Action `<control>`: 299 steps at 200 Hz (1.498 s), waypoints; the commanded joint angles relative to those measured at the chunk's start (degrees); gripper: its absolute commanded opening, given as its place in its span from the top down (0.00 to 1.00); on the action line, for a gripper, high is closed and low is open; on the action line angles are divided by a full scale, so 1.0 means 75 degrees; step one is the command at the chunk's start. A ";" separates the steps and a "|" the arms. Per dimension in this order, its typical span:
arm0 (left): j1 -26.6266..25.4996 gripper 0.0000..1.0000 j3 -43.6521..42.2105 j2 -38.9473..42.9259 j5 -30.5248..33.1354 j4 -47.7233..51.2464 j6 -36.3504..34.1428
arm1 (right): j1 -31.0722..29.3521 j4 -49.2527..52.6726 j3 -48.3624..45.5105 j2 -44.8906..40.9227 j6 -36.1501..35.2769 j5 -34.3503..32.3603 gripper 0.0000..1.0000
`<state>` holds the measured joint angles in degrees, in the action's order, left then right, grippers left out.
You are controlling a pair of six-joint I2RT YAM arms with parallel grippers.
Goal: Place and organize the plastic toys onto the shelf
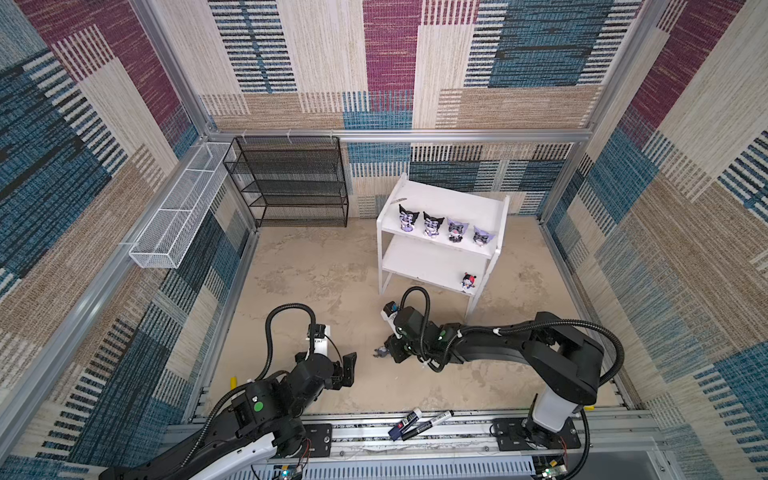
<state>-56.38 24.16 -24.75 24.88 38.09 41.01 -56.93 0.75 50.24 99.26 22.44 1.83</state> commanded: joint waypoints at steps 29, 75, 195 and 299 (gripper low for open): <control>-0.0002 0.01 -0.0432 -0.0538 -0.0999 -0.1228 0.0635 | -0.0004 0.1013 -0.0030 -0.0045 -0.0452 -0.0596 0.83; -0.0005 0.01 -0.0739 -0.1063 -0.1601 -0.2184 0.0963 | -0.0139 0.1464 0.0349 0.0111 -0.1170 -0.1142 0.82; 0.0003 0.01 -0.0874 -0.1350 -0.1684 -0.2976 0.1163 | -0.0930 0.0601 0.0190 -0.0218 -0.1117 -0.0402 0.82; 0.0146 0.19 -0.0663 -0.3126 -0.2329 -0.4236 0.1985 | -0.0930 0.0716 -0.0701 -0.1708 -0.0603 -0.0606 0.81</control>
<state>-55.51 17.37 -45.21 8.56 9.37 53.32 -63.79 5.96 46.15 89.21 16.10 -1.21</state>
